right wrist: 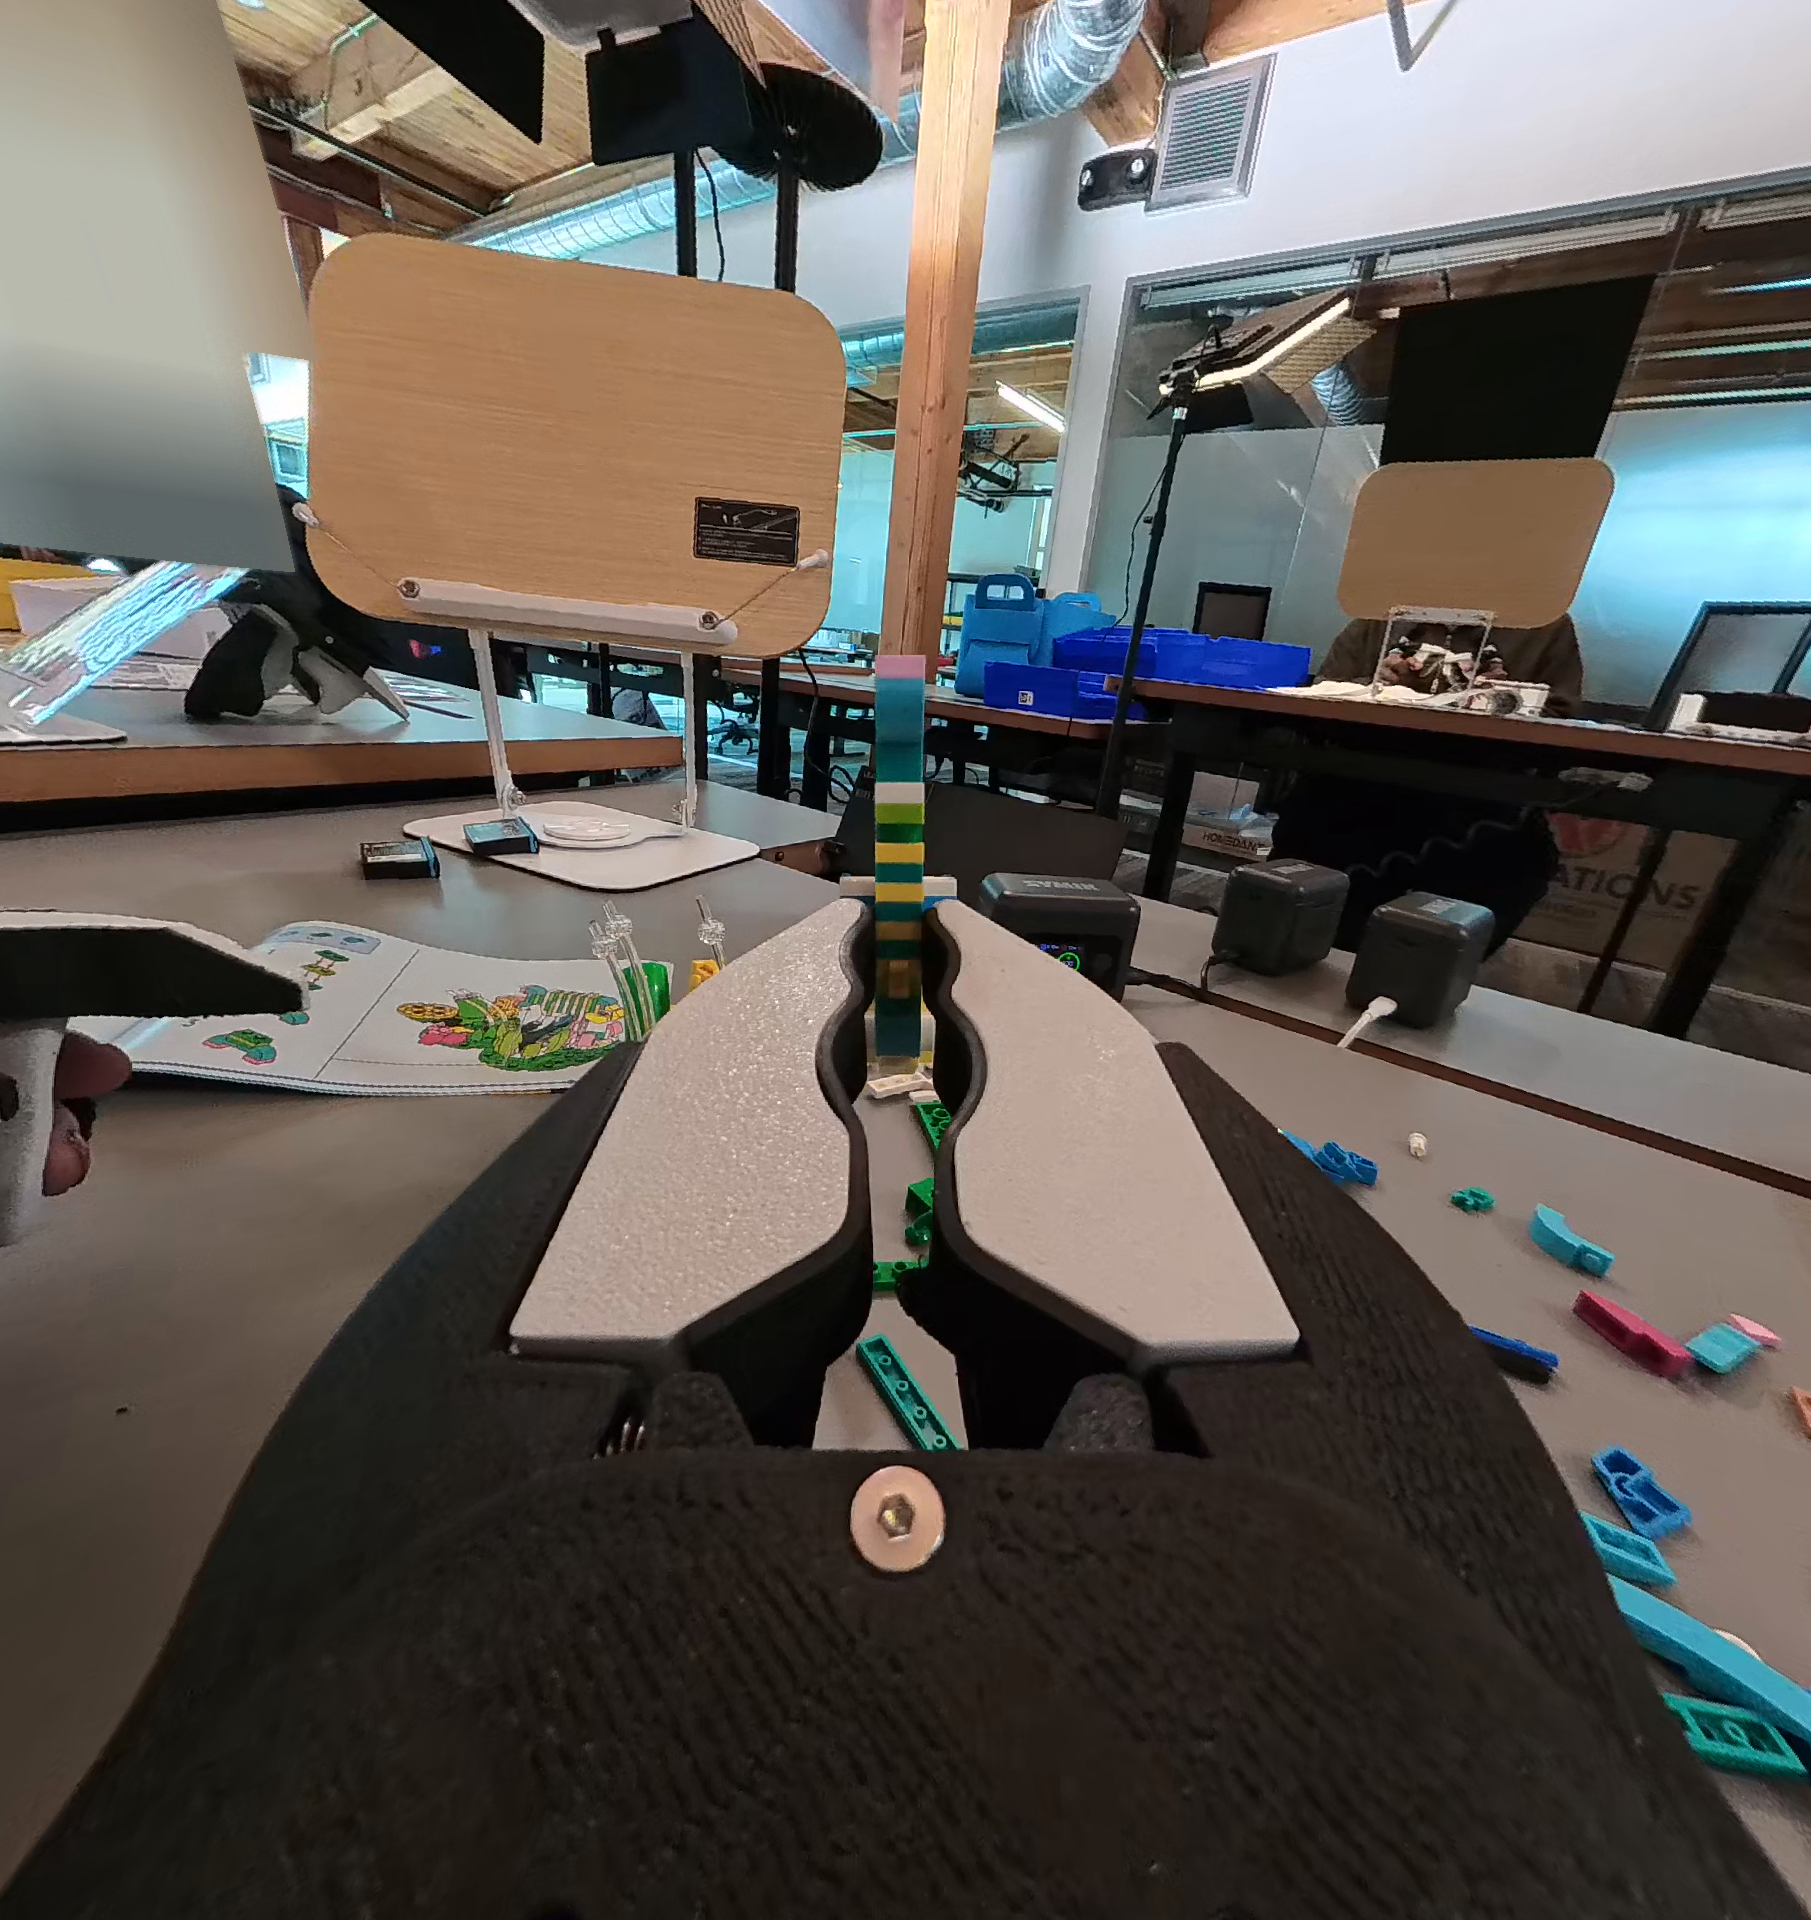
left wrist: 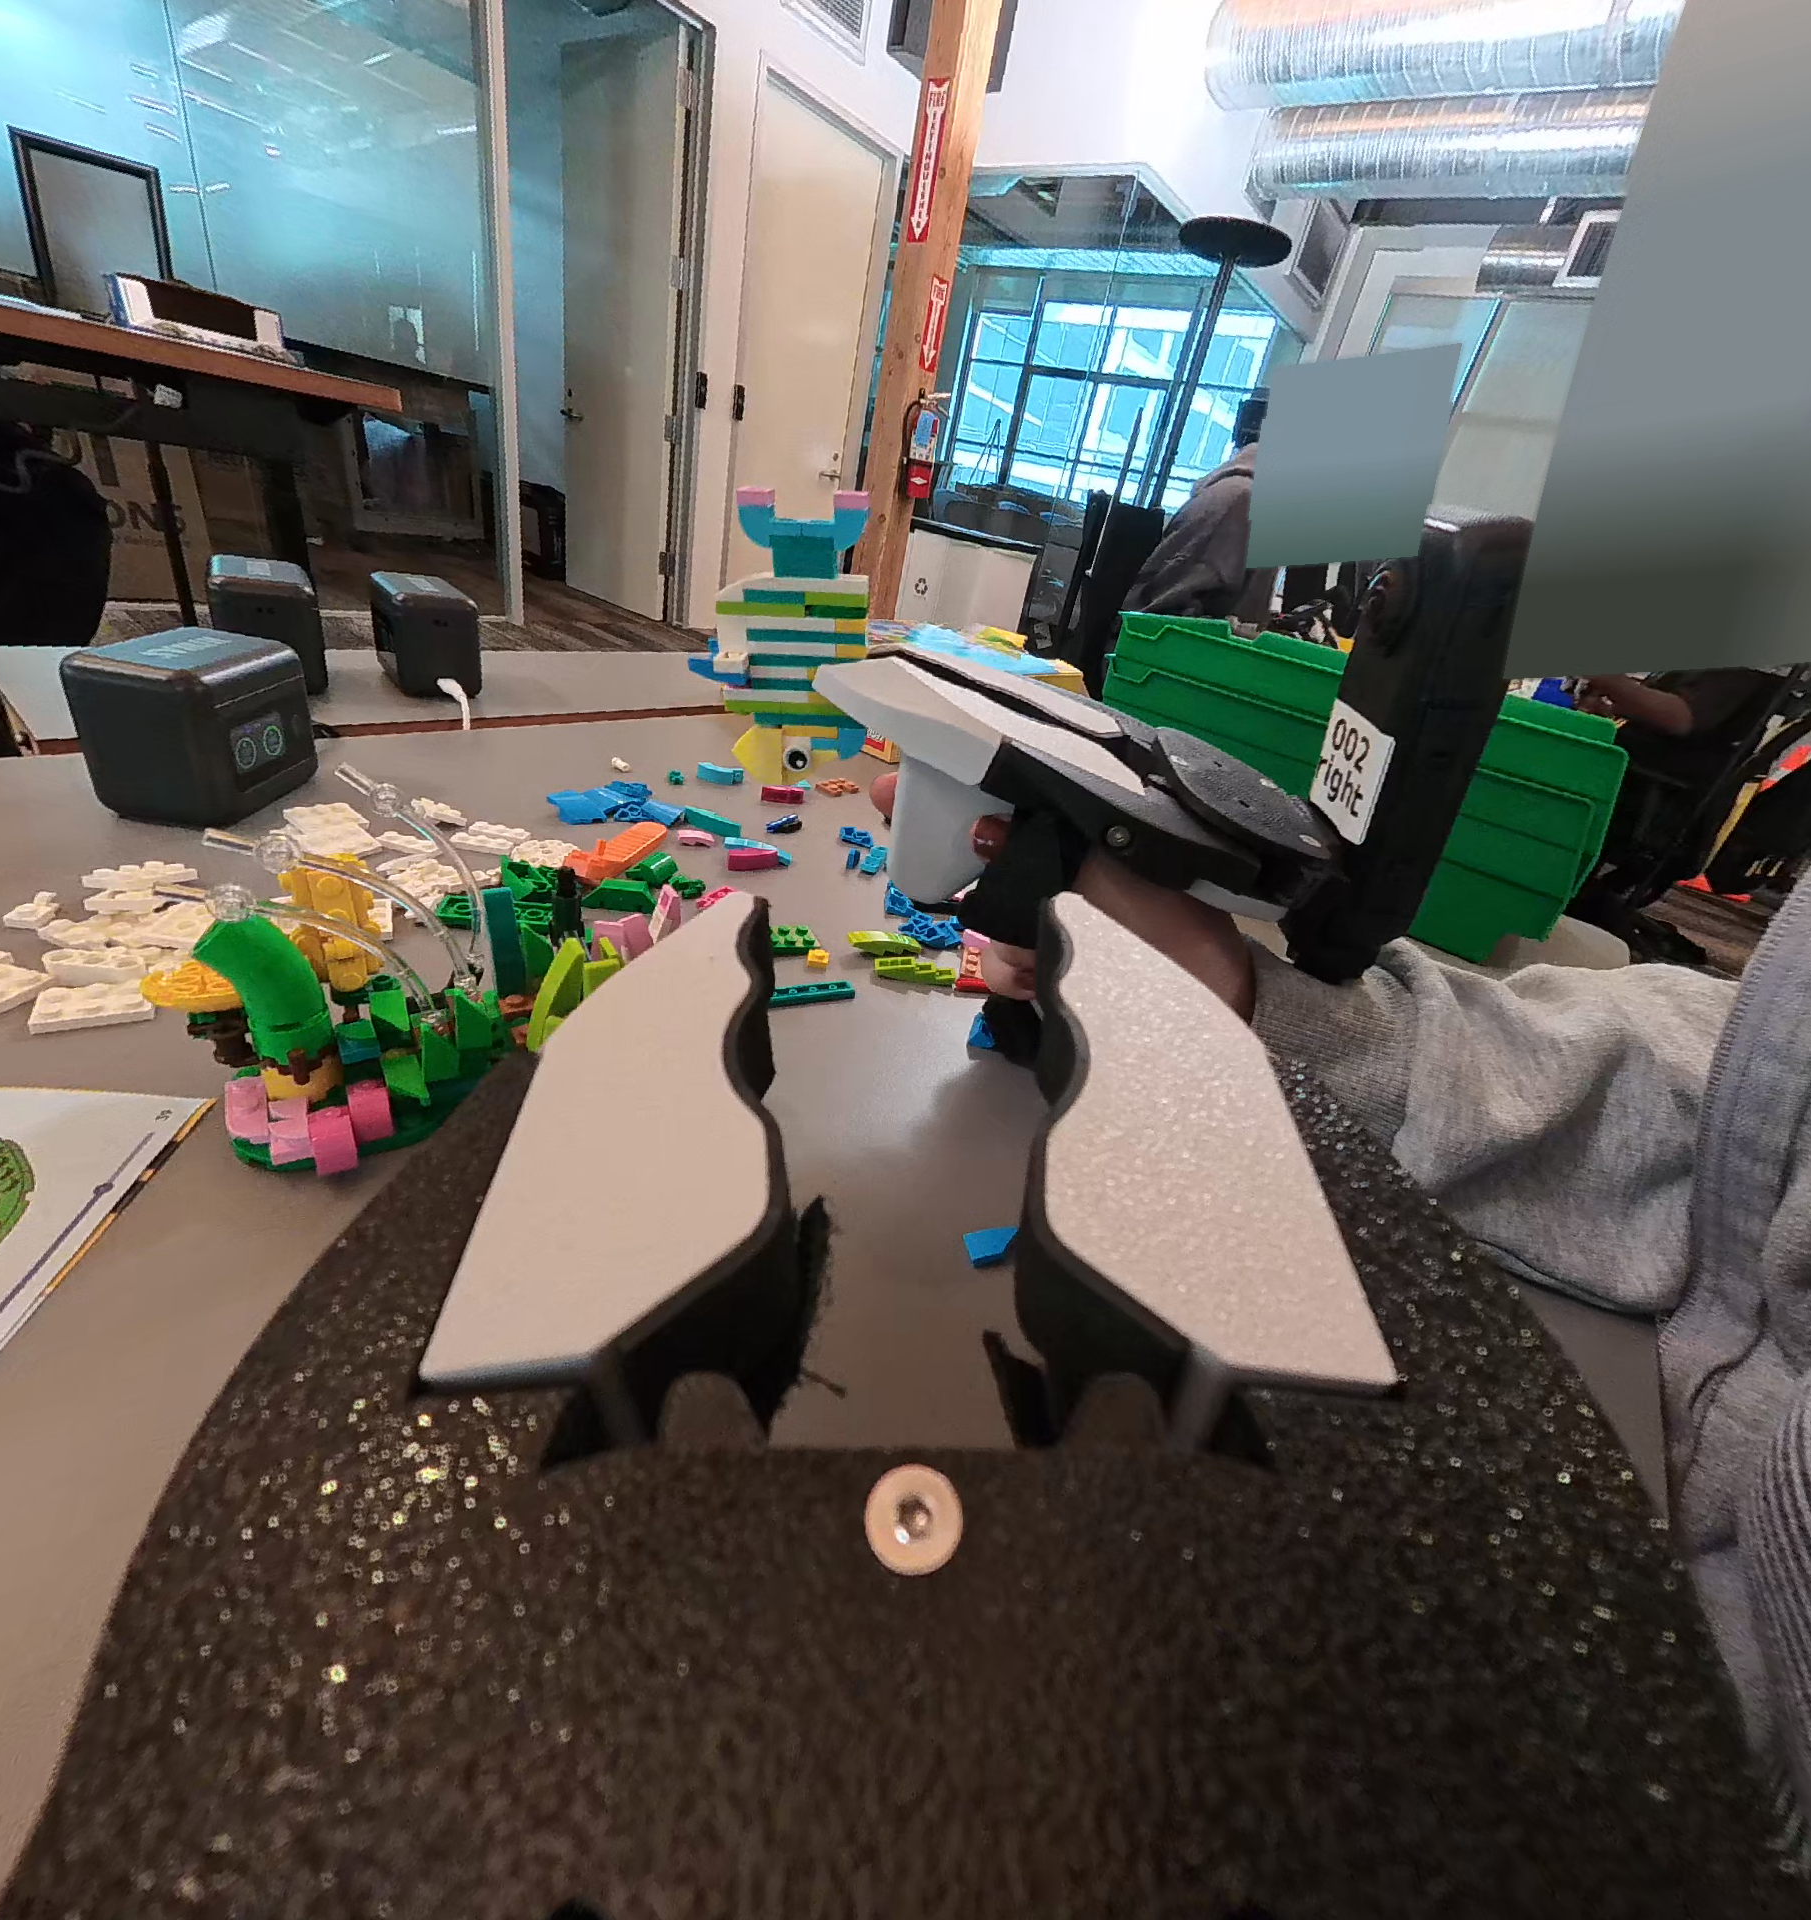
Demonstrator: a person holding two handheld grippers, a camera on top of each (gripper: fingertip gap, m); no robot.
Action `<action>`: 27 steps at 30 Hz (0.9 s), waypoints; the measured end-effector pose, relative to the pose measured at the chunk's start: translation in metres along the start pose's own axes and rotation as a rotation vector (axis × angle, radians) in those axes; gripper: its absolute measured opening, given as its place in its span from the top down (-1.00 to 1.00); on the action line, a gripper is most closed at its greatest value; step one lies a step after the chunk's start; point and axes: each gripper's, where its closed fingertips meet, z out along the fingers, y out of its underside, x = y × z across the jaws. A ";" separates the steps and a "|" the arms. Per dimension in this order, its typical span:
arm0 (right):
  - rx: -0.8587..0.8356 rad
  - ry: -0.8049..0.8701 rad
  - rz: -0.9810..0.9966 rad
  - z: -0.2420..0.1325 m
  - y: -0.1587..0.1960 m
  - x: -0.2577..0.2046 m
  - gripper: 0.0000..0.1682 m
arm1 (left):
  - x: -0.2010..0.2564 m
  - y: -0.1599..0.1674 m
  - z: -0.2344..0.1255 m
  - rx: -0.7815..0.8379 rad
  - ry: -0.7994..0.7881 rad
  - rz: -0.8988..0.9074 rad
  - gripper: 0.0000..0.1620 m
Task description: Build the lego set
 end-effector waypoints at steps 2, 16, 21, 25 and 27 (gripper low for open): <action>0.000 -0.002 0.001 0.000 0.000 0.000 0.93 | 0.000 0.000 0.000 0.000 0.000 0.000 0.41; -0.005 -0.017 0.000 0.001 0.001 -0.004 0.93 | 0.000 0.000 0.000 -0.001 0.002 -0.001 0.42; -0.005 -0.018 -0.001 0.000 0.001 -0.004 0.93 | 0.000 0.000 0.000 -0.001 0.002 -0.003 0.42; -0.006 -0.019 0.000 0.001 0.001 -0.005 0.93 | 0.000 0.000 0.000 -0.001 0.002 -0.004 0.42; -0.008 -0.020 0.001 0.000 0.001 -0.005 0.93 | 0.000 0.000 0.000 0.000 0.002 -0.004 0.42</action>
